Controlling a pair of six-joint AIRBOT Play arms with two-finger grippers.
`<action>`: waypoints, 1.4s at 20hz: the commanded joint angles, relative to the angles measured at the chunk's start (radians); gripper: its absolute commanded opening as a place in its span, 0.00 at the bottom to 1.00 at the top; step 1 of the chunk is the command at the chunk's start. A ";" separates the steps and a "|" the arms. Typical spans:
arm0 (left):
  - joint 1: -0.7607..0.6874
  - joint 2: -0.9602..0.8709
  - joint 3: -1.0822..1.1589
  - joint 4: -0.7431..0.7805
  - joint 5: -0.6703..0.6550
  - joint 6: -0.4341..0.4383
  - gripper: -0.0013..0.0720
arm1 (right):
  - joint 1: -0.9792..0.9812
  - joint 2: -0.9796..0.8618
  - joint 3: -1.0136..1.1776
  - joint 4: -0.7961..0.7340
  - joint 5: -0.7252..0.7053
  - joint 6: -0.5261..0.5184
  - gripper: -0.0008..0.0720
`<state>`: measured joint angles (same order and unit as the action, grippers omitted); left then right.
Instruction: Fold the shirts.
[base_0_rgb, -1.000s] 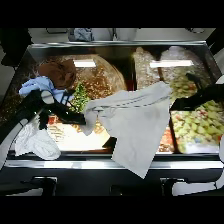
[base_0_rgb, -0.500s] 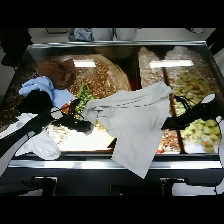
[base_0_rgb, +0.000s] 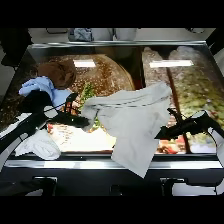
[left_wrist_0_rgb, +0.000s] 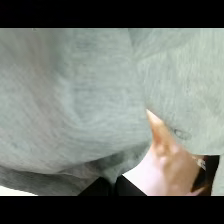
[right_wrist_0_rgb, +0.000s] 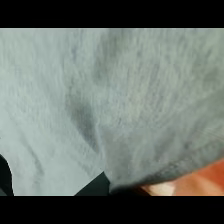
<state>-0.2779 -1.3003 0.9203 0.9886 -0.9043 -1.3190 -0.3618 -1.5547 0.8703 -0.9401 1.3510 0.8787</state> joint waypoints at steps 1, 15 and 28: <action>0.020 0.073 0.072 0.064 0.000 0.011 0.06 | -0.001 0.024 0.026 0.124 0.008 -0.079 0.08; 0.330 0.590 0.900 0.302 -0.042 -0.285 0.06 | -0.002 0.881 1.138 -0.447 -0.353 0.176 0.08; 0.293 0.344 0.424 0.282 -0.294 -0.256 0.06 | -0.002 0.353 1.049 -0.405 0.278 0.106 0.08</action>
<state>0.0349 -0.8711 1.5261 1.2652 -1.1625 -1.5925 -0.3634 -1.0149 1.9724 -1.3830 1.4300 1.0084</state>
